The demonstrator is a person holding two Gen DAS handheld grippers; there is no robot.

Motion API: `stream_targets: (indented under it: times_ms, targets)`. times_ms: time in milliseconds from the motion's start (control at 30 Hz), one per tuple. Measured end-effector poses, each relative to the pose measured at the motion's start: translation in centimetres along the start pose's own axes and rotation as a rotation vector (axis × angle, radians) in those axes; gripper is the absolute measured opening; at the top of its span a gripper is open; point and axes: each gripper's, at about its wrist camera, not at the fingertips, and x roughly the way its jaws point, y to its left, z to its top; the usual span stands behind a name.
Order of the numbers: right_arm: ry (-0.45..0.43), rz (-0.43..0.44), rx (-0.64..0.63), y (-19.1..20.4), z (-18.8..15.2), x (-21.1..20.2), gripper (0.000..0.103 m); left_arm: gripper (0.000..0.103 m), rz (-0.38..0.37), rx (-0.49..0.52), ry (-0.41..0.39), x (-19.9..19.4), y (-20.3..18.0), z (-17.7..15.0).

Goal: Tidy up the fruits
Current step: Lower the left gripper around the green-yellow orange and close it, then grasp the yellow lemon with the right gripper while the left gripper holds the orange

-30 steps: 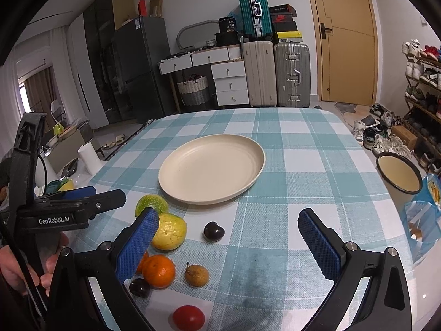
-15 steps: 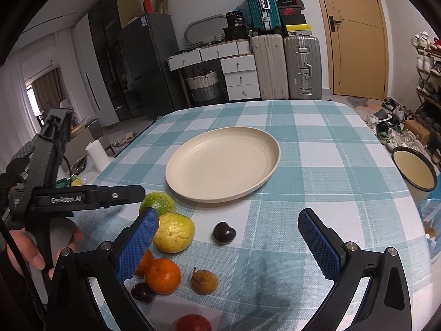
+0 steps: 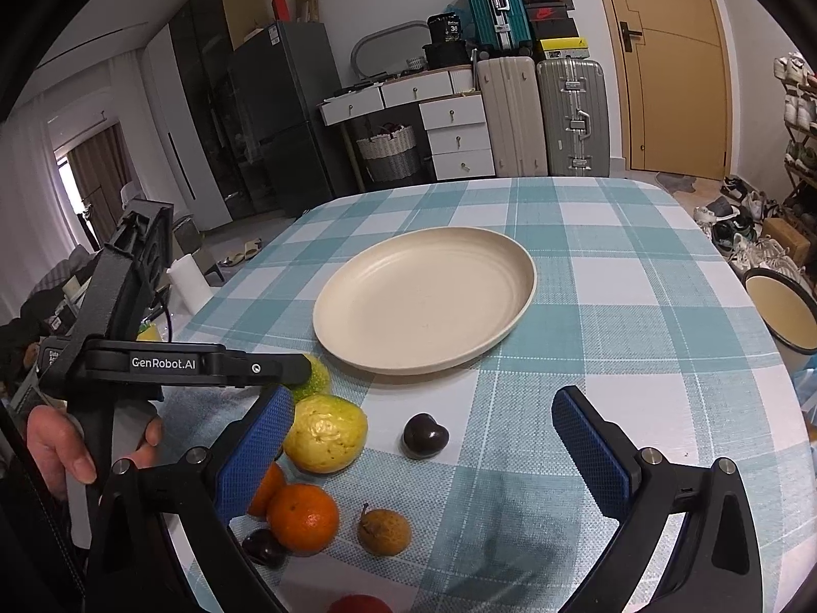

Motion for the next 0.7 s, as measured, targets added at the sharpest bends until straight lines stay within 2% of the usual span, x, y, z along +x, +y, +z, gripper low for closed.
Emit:
stream_targets:
  times_ms: [67, 133, 367, 500, 700]
  targets:
    - [0.001, 0.002, 0.001, 0.0, 0.0, 0.1, 0.103, 0.052, -0.005, 0.0, 0.015, 0.4, -0.1, -0.1]
    - [0.002, 0.008, -0.001, 0.1, 0.0, 0.1, 0.103, 0.046, -0.021, 0.004, 0.015, 0.7, -0.1, -0.1]
    - [0.012, 0.021, -0.013, 0.5, 0.0, 0.4, 0.103, 0.045, -0.049, -0.005, 0.02, 1.3, -0.1, 0.3]
    - [0.009, 0.06, -0.029, 0.9, -0.1, 0.2, 0.103, 0.046, -0.05, -0.001, 0.016, 1.1, -0.5, 0.3]
    - [0.056, 0.135, -0.002, 1.2, -0.2, 0.9, 0.103, 0.046, -0.065, -0.009, 0.004, 0.0, -0.5, 0.2]
